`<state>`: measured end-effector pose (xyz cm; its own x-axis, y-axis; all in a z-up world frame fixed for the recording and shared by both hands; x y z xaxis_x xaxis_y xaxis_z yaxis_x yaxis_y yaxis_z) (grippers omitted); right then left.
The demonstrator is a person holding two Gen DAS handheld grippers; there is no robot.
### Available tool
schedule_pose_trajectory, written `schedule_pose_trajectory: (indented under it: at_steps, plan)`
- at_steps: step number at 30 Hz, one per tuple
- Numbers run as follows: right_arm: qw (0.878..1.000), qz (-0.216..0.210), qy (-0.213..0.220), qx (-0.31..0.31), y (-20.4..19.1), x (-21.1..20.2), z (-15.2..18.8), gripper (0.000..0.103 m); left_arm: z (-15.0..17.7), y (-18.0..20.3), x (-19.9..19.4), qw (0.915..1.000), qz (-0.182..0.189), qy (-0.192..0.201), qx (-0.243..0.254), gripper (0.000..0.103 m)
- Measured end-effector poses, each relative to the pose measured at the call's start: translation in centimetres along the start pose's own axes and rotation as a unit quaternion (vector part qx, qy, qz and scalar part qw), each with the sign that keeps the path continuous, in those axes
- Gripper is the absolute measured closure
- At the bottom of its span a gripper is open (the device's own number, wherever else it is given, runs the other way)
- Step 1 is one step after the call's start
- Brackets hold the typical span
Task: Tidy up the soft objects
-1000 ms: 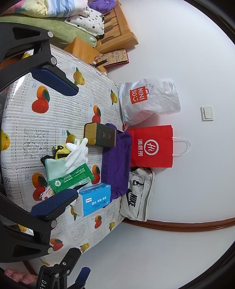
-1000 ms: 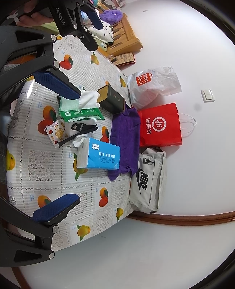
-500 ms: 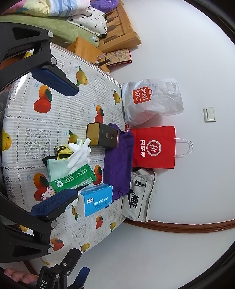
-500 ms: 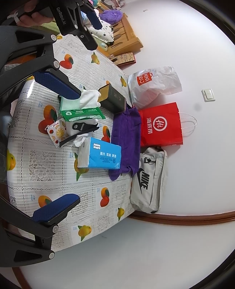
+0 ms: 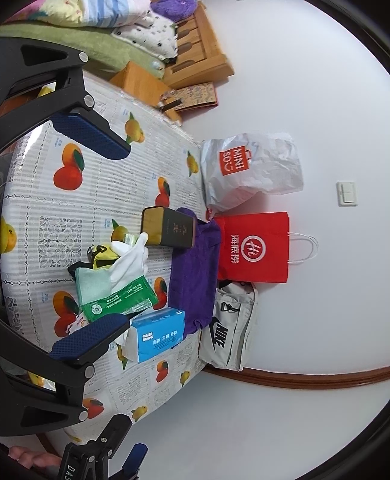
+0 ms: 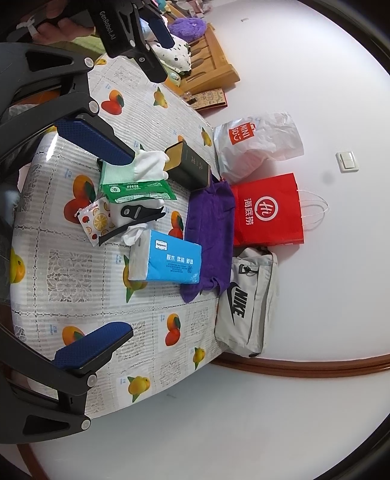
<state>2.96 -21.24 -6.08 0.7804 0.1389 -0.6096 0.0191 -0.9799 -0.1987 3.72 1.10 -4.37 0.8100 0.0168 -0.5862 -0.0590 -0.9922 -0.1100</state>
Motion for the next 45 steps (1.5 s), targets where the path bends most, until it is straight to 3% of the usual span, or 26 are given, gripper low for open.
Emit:
schedule_pose_trajectory:
  at_steps: [3,7,11,15,20,23,28,34,38,40,45]
  plan:
    - [1.000,-0.018,0.002,0.002,0.3,0.9,0.1,0.000,0.7,-0.5,1.4,0.9998,0.012,-0.014,-0.009,0.000]
    - [0.998,-0.054,-0.030,0.021,0.6,3.7,1.1,0.000,2.0,-1.0,4.0,0.9990,0.007,-0.041,-0.015,0.000]
    - [0.997,-0.048,-0.062,-0.011,0.1,7.3,2.7,0.004,3.4,-1.3,6.2,0.9980,0.007,-0.060,-0.018,0.000]
    - [0.996,-0.045,-0.073,-0.035,0.2,10.1,3.4,0.009,4.5,-0.6,8.1,0.9960,0.046,-0.073,-0.022,0.000]
    - [0.995,-0.041,-0.082,-0.050,1.0,12.7,3.6,0.017,5.0,0.1,10.7,0.9939,0.063,-0.088,-0.023,0.000]
    - [0.994,-0.036,-0.093,-0.050,1.7,13.9,3.7,0.020,4.6,1.3,11.2,0.9911,0.101,-0.081,-0.028,0.000]
    - [0.994,-0.035,-0.101,-0.026,3.3,14.7,3.5,0.020,3.2,4.4,12.0,0.9825,0.171,-0.070,-0.026,0.001]
    - [0.994,-0.024,-0.107,-0.020,5.1,15.2,3.9,0.020,2.0,8.0,14.1,0.9759,0.202,-0.082,0.000,0.005]
    - [0.993,-0.026,-0.114,-0.005,6.4,15.2,4.1,0.020,2.3,9.3,16.5,0.9734,0.203,-0.106,0.002,0.009]
    - [0.993,-0.025,-0.117,0.002,7.1,15.4,4.2,0.020,2.8,9.5,17.7,0.9716,0.202,-0.124,-0.003,0.019]
    - [0.992,-0.033,-0.123,0.009,7.7,15.7,4.4,0.020,3.9,9.6,19.2,0.9681,0.202,-0.147,-0.014,0.024]
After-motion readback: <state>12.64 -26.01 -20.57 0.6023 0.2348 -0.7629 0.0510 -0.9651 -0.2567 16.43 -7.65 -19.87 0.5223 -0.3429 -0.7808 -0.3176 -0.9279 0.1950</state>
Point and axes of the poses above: each gripper's, at about its wrist camera, not at the fingertips, and x roughly the way its jaws point, y to its right, z to its underside, the point moved 7 cm from there along x, roughly the way its jaws point, and after that the axes turned 8 degrees about x, right-handed, at the moved point
